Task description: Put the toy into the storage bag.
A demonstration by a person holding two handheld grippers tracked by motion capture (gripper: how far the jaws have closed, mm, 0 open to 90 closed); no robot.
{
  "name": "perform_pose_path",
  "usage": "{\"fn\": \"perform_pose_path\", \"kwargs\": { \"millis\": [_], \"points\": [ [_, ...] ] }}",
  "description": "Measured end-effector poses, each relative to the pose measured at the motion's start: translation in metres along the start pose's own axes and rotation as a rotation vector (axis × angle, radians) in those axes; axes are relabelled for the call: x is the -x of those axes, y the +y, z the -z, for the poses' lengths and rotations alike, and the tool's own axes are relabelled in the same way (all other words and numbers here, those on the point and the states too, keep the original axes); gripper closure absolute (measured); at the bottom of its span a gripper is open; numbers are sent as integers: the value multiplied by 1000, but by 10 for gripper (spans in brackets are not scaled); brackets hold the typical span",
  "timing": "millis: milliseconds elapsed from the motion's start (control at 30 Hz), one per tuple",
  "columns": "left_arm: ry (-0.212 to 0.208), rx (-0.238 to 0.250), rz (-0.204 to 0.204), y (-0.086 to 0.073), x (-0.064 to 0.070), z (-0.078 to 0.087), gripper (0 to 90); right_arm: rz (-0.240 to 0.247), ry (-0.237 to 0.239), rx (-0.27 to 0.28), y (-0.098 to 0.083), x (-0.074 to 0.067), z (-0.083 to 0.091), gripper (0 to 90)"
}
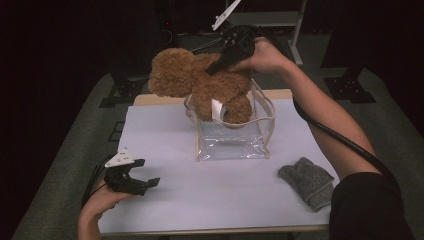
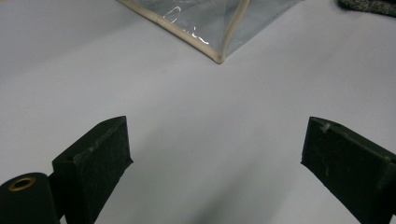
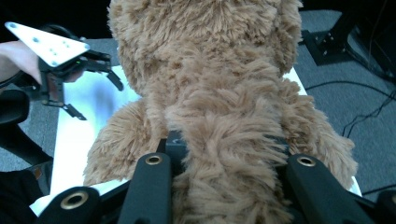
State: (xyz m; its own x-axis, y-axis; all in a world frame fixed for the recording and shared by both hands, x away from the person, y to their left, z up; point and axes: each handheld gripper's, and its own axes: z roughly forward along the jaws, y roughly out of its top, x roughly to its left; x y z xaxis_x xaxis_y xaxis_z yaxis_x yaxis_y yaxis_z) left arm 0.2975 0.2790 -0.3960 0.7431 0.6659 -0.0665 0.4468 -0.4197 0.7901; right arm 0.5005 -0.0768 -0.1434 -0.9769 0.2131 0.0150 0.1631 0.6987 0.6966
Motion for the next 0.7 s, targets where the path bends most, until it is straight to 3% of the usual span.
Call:
{"fn": "perform_pose_path", "kwargs": {
  "millis": [433,700],
  "points": [
    [2,1,12,-3,-3,1,70,-129,-68,5,-34,48,-3,644],
    [1,1,14,-3,-3,1,70,-164,-106,25,-40,58,8,643]
  ]
}}
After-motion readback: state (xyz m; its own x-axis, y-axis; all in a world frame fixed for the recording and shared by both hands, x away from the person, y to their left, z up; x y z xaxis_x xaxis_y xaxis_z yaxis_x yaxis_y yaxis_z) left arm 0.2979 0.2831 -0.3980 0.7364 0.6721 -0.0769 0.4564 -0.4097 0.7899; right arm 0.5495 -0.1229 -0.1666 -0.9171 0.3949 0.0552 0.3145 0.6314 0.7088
